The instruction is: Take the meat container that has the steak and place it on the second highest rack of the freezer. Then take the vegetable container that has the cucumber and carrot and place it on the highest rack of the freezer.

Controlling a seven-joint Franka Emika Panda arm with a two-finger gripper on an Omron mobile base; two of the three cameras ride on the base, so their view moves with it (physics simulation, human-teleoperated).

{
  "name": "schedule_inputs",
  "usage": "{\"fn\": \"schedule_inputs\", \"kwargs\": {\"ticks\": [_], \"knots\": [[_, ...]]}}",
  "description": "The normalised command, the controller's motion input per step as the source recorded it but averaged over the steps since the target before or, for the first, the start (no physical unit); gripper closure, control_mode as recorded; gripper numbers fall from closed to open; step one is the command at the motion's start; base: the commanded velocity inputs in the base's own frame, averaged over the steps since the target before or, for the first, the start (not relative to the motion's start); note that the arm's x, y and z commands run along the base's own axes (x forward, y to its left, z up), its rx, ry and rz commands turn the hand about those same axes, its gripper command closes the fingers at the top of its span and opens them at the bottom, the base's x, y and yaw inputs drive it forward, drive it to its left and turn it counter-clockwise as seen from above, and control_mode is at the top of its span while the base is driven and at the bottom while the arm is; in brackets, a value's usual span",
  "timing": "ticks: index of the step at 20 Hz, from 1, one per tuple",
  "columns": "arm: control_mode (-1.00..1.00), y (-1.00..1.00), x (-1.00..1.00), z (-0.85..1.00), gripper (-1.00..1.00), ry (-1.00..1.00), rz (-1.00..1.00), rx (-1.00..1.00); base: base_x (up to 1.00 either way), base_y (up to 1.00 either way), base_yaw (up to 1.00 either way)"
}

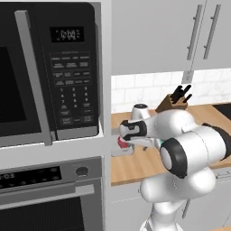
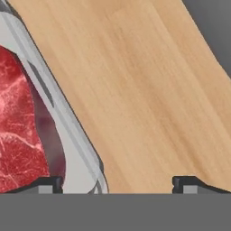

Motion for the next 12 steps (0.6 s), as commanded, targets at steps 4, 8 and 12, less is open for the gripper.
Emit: {"fn": "schedule_inputs", "kwargs": {"ticks": [4,8,12], "knots": [[-1.00,-0.01,0.00,0.00,-1.00,0.00,0.00,0.00,0.00,0.00,0.00],[-1.00,-0.01,0.00,-0.04,-1.00,0.00,0.00,0.00,0.00,0.00,0.00],[-1.00,-0.11,-0.03,0.09,-1.00,-0.07,0.00,0.05,0.00,0.00,0.00]]}}
